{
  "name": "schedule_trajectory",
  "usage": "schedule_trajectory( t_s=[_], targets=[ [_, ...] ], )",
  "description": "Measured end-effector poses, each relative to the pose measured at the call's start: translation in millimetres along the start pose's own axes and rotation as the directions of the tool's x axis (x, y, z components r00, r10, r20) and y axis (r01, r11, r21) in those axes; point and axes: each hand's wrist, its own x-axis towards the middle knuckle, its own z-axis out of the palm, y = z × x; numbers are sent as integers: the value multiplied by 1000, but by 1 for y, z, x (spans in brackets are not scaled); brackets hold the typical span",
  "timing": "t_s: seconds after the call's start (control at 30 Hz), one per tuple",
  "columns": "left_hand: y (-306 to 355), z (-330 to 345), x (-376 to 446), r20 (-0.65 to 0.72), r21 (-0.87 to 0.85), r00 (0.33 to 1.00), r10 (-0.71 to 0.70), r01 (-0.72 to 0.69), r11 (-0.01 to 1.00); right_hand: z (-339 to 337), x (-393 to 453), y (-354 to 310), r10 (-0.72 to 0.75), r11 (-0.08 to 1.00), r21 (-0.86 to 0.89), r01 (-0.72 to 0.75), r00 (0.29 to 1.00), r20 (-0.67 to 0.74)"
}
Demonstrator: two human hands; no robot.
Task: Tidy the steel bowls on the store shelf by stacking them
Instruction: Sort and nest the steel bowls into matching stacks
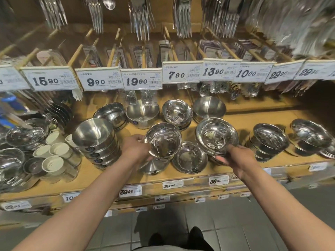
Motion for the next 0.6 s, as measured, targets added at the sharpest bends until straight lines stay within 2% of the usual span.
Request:
schedule_trajectory(
  t_s=[0.17, 0.33, 0.6],
  targets=[
    [-2, 28, -4, 45, 99, 998, 47, -52, 994, -14, -5, -7, -38, 999, 0, 38, 999, -14],
    [-9, 54, -5, 183, 63, 983, 26, -38, 997, -21, -10, -7, -36, 999, -1, 36, 999, -5],
    [-11, 70, -7, 236, 67, 972, 25, -42, 997, -23, -12, -7, 10, 1000, 24, -10, 1000, -16]
  ],
)
